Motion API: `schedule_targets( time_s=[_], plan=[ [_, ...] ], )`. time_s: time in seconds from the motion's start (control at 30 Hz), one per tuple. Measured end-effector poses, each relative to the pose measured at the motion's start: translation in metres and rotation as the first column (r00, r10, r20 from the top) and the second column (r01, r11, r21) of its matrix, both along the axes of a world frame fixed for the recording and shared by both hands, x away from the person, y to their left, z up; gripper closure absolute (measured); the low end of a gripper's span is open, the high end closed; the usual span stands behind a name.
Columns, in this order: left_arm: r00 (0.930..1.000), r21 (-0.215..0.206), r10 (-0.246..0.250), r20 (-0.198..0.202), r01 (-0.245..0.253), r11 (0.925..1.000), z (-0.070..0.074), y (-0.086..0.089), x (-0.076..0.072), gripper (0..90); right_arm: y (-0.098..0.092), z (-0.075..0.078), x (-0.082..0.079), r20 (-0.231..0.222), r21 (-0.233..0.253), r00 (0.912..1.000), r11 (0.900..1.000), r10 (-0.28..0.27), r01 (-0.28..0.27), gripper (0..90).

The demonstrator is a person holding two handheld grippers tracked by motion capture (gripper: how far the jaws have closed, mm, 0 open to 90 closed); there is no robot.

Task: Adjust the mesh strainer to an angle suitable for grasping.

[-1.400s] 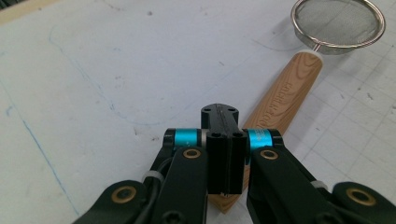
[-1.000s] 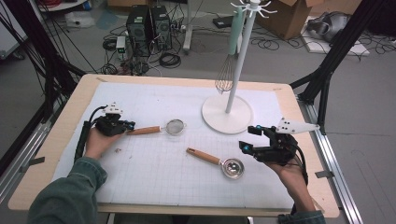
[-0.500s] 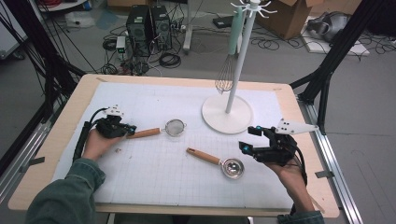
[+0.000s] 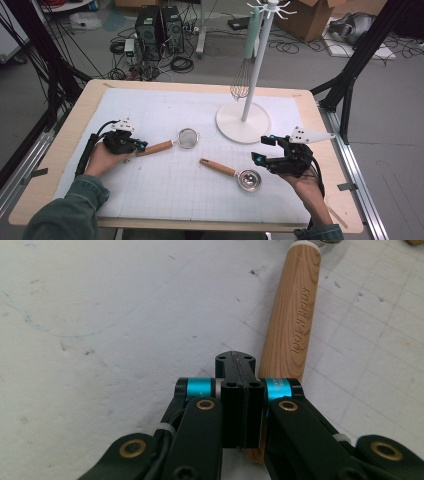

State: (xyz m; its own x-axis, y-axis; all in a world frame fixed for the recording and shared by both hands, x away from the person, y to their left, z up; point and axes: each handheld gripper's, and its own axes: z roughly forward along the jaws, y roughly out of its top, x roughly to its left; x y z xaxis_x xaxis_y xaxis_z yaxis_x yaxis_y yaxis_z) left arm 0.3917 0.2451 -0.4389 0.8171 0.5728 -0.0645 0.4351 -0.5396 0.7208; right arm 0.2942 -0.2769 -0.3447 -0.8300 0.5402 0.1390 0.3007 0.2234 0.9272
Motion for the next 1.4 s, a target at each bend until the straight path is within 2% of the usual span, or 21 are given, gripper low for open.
schedule_targets(
  time_s=[0.37,0.77,0.93,1.03,1.2,1.4],
  plan=[
    [0.9980,0.001,-0.063,-0.008,0.063,0.9980,0.005,-0.007,-0.012,89.5,0.004,-0.001,0.000,-0.007,-0.005,0.9999,1.000,0.012,-0.012,27.3],
    [0.9916,0.023,-0.126,-0.029,0.127,0.9916,0.007,-0.018,-0.021,89.5,0.007,-0.001,0.001,-0.014,-0.006,0.9997,1.000,0.019,-0.019,27.3],
    [0.9924,0.009,-0.122,-0.017,0.122,0.9924,0.009,-0.018,-0.021,88.5,0.009,-0.002,0.002,-0.006,-0.012,0.9998,1.000,0.021,-0.021,27.3],
    [0.9952,-0.008,-0.097,-0.010,0.097,0.9952,0.012,-0.015,-0.021,85.6,0.010,-0.002,0.003,-0.013,-0.010,0.9997,1.000,0.022,-0.022,27.3],
    [0.9971,-0.040,-0.076,0.007,0.076,0.9963,0.018,-0.010,-0.022,79.4,0.012,-0.003,0.003,-0.013,-0.012,0.9996,1.000,0.027,-0.027,27.3],
    [0.9971,-0.057,-0.074,0.018,0.074,0.9956,0.022,-0.011,-0.024,70.2,0.014,-0.003,0.002,-0.010,-0.017,0.9997,1.000,0.023,-0.024,27.2]
  ],
)
